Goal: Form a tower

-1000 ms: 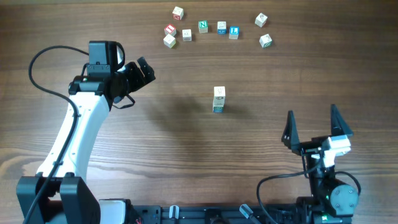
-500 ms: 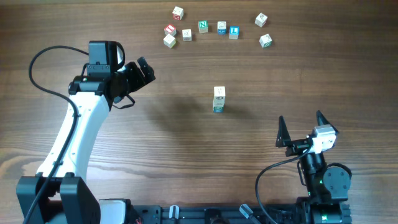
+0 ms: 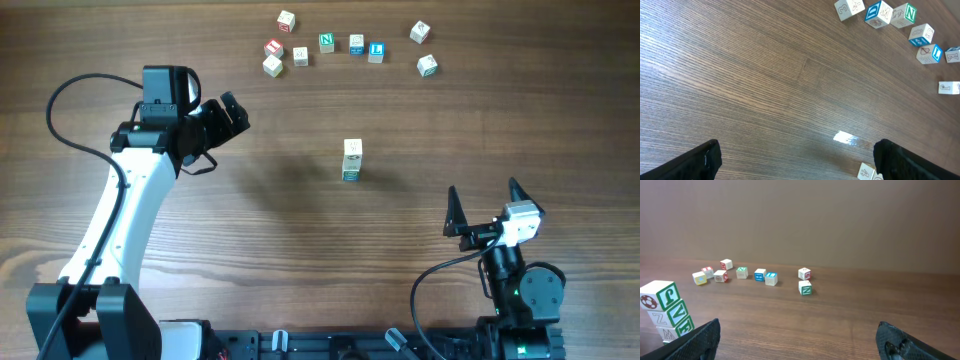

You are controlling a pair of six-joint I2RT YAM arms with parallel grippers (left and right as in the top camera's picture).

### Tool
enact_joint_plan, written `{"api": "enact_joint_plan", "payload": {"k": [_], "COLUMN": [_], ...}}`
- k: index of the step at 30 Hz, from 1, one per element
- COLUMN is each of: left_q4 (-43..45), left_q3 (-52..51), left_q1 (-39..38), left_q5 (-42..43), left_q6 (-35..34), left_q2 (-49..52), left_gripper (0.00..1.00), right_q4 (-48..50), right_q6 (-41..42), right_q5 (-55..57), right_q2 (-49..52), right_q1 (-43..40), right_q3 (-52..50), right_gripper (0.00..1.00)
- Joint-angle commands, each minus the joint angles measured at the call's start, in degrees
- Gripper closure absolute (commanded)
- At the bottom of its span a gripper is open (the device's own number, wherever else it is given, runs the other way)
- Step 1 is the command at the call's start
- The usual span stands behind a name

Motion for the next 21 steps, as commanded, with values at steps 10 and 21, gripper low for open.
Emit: {"api": "enact_joint_plan", "payload": {"k": [10, 21], "left_q4": [0.81, 0.83], "left_q3": [-0.31, -0.31], "left_q1": [0.28, 0.28], "left_q5": [-4.22, -4.87], "left_q6": [0.11, 0.11], "left_q2": [-0.11, -0.98], "left_gripper": [0.0, 0.0], "right_q4": [0.13, 0.13], "right_q6": [-0.57, -0.57], "right_q5": [0.5, 0.5], "right_q2": [-0.57, -0.57], "right_q1": [-0.24, -0.24], "right_q3": [-0.07, -0.07], "right_gripper": [0.0, 0.0]}}
